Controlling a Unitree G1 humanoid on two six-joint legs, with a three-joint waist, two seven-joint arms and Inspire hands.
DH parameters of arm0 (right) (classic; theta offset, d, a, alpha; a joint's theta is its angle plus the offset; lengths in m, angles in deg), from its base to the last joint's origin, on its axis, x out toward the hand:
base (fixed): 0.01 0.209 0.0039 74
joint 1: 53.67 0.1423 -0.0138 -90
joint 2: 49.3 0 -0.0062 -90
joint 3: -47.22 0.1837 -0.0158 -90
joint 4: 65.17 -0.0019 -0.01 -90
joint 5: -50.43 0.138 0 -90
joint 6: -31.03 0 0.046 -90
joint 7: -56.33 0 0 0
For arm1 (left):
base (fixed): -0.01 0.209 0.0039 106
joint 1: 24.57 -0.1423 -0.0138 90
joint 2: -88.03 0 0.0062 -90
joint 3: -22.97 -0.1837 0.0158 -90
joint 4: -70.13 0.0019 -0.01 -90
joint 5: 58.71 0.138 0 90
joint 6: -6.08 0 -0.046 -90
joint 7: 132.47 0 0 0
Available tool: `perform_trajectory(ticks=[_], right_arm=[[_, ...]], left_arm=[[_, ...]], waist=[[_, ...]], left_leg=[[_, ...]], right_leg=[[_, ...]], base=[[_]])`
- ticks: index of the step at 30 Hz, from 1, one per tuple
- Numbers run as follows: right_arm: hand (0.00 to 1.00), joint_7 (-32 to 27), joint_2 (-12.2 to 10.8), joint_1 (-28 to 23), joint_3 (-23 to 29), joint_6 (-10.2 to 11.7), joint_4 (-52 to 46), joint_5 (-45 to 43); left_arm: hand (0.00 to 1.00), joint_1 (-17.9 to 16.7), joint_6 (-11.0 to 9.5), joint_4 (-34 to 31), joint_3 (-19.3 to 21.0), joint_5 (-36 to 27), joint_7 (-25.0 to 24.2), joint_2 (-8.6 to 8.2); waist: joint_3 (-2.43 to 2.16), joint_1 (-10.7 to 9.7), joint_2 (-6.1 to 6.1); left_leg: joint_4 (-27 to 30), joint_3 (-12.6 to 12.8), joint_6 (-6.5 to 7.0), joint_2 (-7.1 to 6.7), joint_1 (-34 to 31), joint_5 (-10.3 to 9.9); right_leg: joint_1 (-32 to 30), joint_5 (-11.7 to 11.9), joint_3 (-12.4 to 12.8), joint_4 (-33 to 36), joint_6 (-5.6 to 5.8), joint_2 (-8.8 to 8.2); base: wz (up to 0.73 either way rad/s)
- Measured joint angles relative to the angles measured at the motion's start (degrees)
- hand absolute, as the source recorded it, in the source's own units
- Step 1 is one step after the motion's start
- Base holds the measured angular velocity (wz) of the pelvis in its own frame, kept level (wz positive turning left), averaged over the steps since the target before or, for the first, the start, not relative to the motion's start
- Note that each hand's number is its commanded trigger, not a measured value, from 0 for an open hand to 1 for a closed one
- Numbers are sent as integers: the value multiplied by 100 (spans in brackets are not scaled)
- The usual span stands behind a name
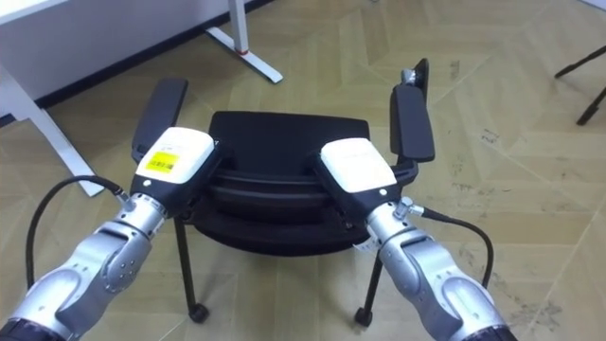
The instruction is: Push chair
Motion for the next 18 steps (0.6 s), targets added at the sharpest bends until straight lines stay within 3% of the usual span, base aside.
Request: perform_trajectory(ticks=[18], right_arm=[[100,-33,-7,0,10,59,68,1]], left_arm=[[100,-4,-19,0,1,64,0,-6]], waist=[[-13,5,-26]], left_leg=[[-4,15,0,0,9,0]], right_leg=[[10,0,0,-2,0,0]], base=[[0]])
